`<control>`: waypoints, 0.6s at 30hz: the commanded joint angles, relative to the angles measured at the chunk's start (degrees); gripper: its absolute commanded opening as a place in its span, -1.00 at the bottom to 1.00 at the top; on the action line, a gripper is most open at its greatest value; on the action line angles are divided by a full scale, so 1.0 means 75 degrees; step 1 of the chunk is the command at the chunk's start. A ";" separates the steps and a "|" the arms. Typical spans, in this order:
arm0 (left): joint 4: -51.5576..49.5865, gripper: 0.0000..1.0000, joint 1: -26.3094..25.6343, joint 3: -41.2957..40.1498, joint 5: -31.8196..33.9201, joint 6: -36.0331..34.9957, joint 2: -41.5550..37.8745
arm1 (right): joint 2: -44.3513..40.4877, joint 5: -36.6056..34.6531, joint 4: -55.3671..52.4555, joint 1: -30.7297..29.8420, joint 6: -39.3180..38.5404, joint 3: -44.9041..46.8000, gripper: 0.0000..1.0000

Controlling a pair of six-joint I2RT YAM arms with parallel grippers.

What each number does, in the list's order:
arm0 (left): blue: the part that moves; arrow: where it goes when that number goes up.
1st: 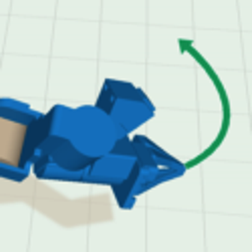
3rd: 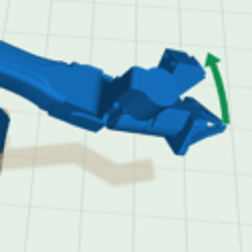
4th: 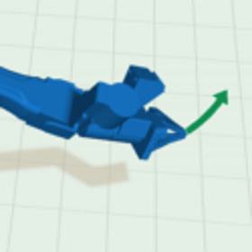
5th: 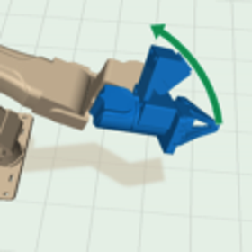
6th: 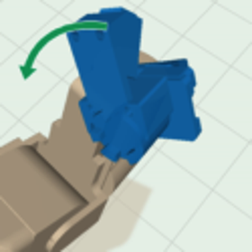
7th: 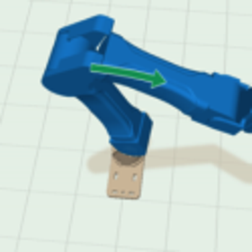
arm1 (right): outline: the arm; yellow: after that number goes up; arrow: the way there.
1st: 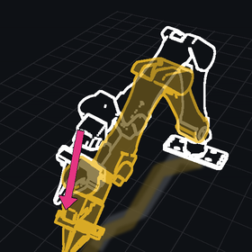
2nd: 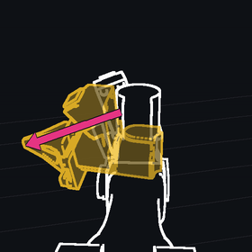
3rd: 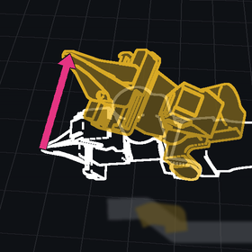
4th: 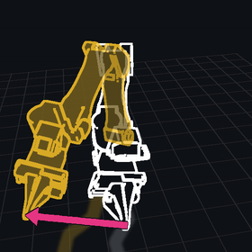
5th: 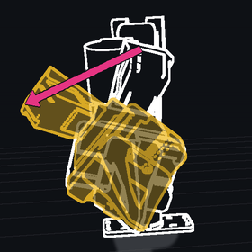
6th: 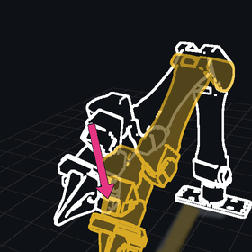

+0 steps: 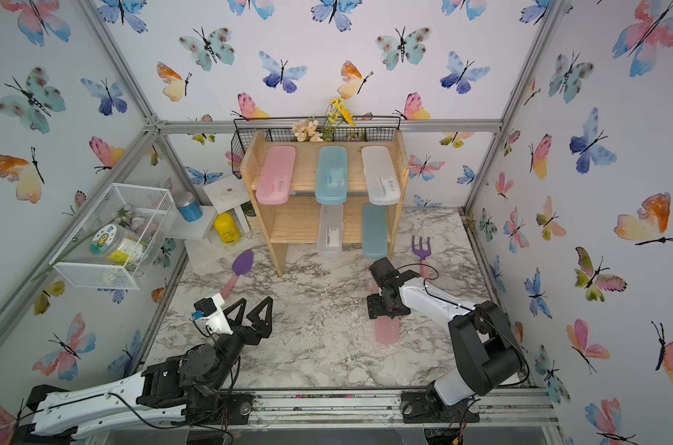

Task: Remove the pencil cases from the shelf
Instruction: Place the pencil case at the center of the board.

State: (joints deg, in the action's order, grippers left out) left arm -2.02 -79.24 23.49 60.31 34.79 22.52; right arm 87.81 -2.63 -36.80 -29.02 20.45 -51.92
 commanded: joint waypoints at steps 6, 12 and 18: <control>0.0660 0.97 0.0370 0.0011 -0.0590 -0.0009 0.0491 | 0.0326 0.0349 0.0207 0.0412 -0.0557 0.0097 0.49; 0.1274 0.97 0.1954 0.0029 -0.3025 0.0576 0.0973 | 0.0573 0.0457 0.0268 0.0435 -0.0593 0.0138 0.56; 0.1507 0.97 0.2827 0.0569 -0.4474 0.0770 0.1998 | 0.0485 0.0439 0.0271 0.0470 -0.0593 0.0144 0.84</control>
State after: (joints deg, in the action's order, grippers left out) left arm 6.59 -59.99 24.62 36.91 39.09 34.74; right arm 92.07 -0.21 -35.03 -25.80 16.67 -51.07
